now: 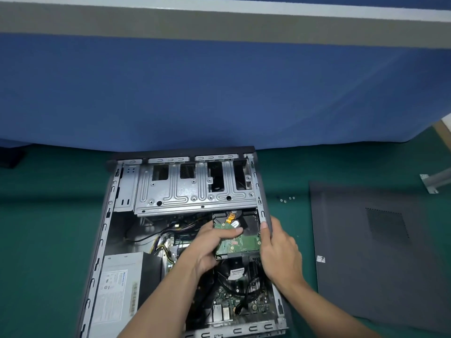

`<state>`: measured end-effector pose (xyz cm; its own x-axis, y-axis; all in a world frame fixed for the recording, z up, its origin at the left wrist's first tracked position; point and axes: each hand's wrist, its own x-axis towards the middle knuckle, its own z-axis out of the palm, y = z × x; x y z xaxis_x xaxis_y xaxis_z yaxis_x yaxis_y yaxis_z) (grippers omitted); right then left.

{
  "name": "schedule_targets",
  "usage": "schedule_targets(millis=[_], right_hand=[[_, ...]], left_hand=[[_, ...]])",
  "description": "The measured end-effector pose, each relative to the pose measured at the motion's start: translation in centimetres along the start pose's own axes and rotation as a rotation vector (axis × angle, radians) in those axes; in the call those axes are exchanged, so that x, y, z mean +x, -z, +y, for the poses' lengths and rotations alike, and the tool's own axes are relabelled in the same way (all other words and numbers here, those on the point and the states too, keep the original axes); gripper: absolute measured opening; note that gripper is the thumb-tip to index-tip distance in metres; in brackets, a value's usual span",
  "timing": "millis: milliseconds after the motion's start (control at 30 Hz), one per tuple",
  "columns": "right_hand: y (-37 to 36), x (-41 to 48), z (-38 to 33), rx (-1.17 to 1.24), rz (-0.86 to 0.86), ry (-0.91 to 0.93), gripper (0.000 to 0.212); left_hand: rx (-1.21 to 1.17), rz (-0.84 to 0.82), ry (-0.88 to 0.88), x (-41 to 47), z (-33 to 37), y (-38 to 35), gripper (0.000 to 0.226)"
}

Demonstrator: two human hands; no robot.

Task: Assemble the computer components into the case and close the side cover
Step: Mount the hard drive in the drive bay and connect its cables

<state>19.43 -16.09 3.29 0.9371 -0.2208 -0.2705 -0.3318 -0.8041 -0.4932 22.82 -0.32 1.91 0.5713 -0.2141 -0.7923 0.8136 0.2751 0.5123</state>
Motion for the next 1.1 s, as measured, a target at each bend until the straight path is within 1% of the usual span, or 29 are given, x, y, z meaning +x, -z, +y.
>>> schedule_targets(millis=[200, 233, 333, 367, 400, 433, 467, 533, 567, 633, 700, 767, 900, 1033, 1100], right_hand=[[-0.2, 0.1, 0.0, -0.014, 0.007, -0.010, 0.055], [-0.2, 0.1, 0.1, -0.017, 0.009, -0.012, 0.054], [-0.2, 0.1, 0.2, -0.019, 0.016, -0.019, 0.052], [-0.2, 0.1, 0.1, -0.024, 0.016, -0.019, 0.052], [-0.2, 0.1, 0.1, -0.028, 0.015, -0.018, 0.052], [-0.3, 0.0, 0.0, -0.030, 0.019, -0.016, 0.052], [-0.3, 0.1, 0.0, -0.031, 0.026, -0.012, 0.052], [-0.3, 0.2, 0.0, -0.036, 0.033, -0.006, 0.050], [-0.3, 0.2, 0.1, -0.037, 0.033, -0.007, 0.049], [-0.2, 0.3, 0.1, -0.032, 0.033, -0.005, 0.050], [-0.2, 0.2, 0.1, -0.031, 0.038, -0.001, 0.051], [-0.2, 0.3, 0.1, -0.031, 0.042, 0.002, 0.052], [-0.2, 0.3, 0.1, -0.037, 0.038, 0.013, 0.054], [0.0, 0.2, 0.0, -0.029, 0.036, 0.020, 0.057], [-0.1, 0.3, -0.1, -0.028, 0.034, 0.026, 0.055]], left_hand=[[0.010, 0.003, -0.009, 0.4, -0.1, 0.2, 0.118], [0.009, 0.003, -0.008, 0.5, 0.1, 0.2, 0.110], [0.037, 0.009, -0.039, 0.5, 0.0, -0.2, 0.066], [0.026, 0.026, -0.046, 0.5, -0.3, -0.3, 0.059], [0.001, 0.033, -0.047, 0.4, -0.6, -0.4, 0.058], [-0.018, 0.034, -0.042, 0.3, -0.8, -0.6, 0.061], [-0.026, 0.040, -0.037, 0.2, -0.8, -0.7, 0.071], [0.007, 0.057, -0.036, 0.4, -0.5, -0.6, 0.097], [0.015, 0.057, -0.043, 0.5, -0.3, -0.3, 0.105], [0.016, 0.048, -0.046, 0.5, 0.2, 0.0, 0.110], [0.042, 0.070, -0.036, 0.3, 0.5, 0.2, 0.110], [0.030, 0.076, -0.026, 0.1, 0.6, 0.4, 0.102], [-0.023, 0.063, 0.004, -0.3, 1.1, 0.4, 0.064], [-0.029, 0.060, 0.002, -0.1, 2.5, -0.2, 0.054], [-0.094, 0.046, 0.003, -0.1, 2.7, -0.3, 0.046]])
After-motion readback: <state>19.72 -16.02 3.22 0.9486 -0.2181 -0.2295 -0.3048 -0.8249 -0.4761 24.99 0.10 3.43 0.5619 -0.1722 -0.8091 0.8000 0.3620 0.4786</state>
